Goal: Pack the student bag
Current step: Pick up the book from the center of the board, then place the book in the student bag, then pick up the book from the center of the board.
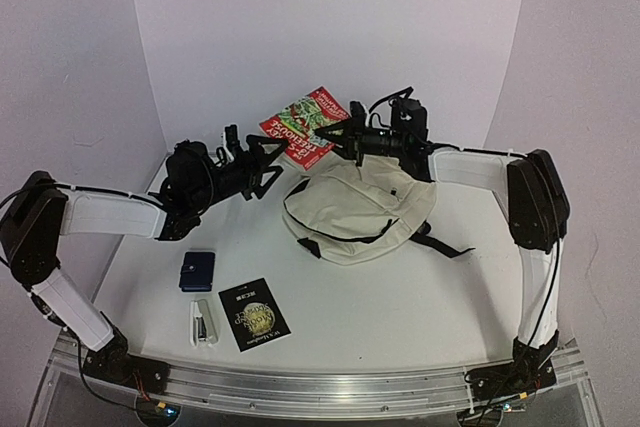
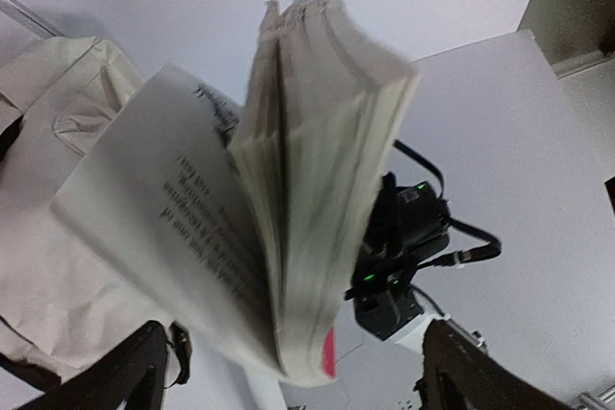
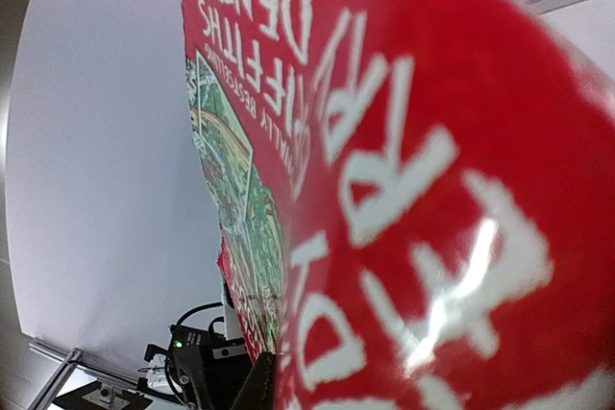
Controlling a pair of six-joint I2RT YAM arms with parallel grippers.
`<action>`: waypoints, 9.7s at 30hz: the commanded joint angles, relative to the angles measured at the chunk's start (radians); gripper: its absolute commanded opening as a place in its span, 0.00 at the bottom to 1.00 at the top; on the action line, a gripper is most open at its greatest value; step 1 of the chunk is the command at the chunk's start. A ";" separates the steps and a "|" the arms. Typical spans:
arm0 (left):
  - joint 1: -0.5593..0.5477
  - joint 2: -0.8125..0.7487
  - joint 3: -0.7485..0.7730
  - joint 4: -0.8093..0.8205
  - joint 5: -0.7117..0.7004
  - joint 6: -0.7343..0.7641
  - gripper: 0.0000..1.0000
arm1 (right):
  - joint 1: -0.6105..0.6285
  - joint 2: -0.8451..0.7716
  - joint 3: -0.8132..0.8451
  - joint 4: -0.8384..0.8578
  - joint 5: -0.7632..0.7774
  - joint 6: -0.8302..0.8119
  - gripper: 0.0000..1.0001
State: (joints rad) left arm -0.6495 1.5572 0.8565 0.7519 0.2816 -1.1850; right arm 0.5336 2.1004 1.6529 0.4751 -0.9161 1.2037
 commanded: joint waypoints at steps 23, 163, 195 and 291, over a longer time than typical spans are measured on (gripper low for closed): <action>-0.005 0.058 0.030 0.257 -0.094 -0.083 0.11 | 0.060 -0.130 -0.090 0.120 0.004 -0.069 0.49; -0.033 0.221 -0.194 0.284 -0.078 -0.196 0.00 | 0.121 -0.138 0.351 -1.048 0.544 -1.177 0.00; -0.128 0.188 0.032 -0.163 -0.214 -0.170 0.31 | 0.125 -0.117 0.338 -1.046 0.479 -1.165 0.00; -0.222 0.171 -0.041 -0.862 -0.377 -0.097 0.88 | 0.200 -0.251 -0.106 -1.126 0.230 -1.278 0.88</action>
State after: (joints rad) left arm -0.9424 1.6557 0.8282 -0.2129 -0.1935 -1.3869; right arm 0.7292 1.9101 1.5918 -0.6355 -0.6236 -0.0761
